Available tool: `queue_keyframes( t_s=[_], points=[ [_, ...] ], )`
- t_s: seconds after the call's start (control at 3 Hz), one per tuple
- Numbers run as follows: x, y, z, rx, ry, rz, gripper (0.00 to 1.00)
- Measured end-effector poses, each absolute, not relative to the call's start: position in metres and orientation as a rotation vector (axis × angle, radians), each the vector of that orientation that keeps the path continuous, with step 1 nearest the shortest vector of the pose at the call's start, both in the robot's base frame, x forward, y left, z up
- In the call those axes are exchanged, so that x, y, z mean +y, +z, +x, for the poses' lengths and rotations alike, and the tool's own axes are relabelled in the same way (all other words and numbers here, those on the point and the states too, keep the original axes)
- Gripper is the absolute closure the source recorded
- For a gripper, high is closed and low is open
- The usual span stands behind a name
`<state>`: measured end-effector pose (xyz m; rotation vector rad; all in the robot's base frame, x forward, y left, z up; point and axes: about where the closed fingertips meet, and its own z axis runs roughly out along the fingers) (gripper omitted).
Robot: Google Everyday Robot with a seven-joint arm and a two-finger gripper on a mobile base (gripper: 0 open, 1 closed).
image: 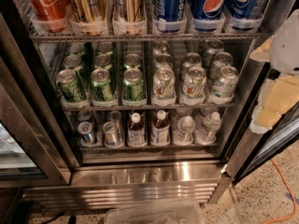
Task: Pick water bottle from bottom shelf of fridge
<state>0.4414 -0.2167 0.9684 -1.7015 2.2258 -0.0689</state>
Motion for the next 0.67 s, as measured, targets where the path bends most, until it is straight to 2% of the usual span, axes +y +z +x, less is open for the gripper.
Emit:
queue_keyframes(
  t_s=[0.67],
  points=[
    [-0.219,0.882,0.431,2.169,-0.137,-1.731,0.00]
  ],
)
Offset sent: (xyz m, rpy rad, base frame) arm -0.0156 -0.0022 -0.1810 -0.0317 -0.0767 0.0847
